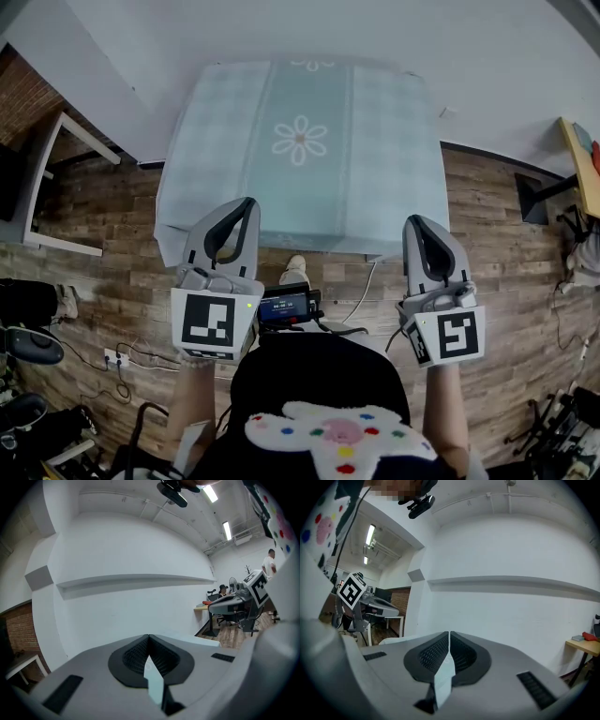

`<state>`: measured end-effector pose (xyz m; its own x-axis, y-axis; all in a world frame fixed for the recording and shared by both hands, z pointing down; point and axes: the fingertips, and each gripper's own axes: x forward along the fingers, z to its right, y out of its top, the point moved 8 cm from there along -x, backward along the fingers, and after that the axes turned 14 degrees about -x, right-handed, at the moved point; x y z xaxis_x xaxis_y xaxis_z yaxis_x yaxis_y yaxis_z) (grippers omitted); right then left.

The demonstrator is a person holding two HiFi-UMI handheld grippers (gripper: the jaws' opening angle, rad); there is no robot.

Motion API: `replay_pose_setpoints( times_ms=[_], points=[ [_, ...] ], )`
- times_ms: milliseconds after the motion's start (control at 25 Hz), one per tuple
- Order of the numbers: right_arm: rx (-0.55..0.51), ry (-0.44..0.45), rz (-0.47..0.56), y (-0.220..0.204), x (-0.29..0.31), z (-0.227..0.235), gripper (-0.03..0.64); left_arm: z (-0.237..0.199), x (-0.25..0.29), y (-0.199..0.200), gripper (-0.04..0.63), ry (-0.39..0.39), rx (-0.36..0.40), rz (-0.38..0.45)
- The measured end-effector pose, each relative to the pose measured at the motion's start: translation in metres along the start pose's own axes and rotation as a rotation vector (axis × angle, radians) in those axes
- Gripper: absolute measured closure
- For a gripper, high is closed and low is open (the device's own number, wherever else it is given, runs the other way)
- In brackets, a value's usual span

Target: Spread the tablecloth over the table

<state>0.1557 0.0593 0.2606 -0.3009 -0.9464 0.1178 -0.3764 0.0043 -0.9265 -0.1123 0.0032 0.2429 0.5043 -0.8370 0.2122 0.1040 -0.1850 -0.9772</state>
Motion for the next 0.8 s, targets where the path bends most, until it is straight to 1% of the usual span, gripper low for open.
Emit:
replay_pose_setpoints(
  times_ms=[240, 400, 520, 600, 800],
  points=[
    [-0.02, 0.002, -0.01, -0.0008, 0.001, 0.0, 0.58, 0.0033, 0.0016, -0.0002, 0.58, 0.0, -0.028, 0.002],
    [-0.023, 0.01, -0.016, -0.0018, 0.0016, -0.0018, 0.579, 0.003, 0.002, -0.0013, 0.58, -0.004, -0.01, -0.004],
    [-0.026, 0.016, -0.022, -0.0031, 0.0013, -0.0045, 0.58, 0.0015, 0.0014, -0.0028, 0.58, -0.005, -0.013, -0.004],
    [-0.027, 0.018, -0.027, -0.0039, 0.0009, -0.0052, 0.58, 0.0009, 0.0008, -0.0034, 0.58, -0.004, -0.033, -0.004],
    [-0.037, 0.024, -0.041, -0.0045, 0.0018, -0.0067, 0.58, -0.0007, -0.0009, -0.0043, 0.58, 0.0, -0.017, -0.007]
  ],
)
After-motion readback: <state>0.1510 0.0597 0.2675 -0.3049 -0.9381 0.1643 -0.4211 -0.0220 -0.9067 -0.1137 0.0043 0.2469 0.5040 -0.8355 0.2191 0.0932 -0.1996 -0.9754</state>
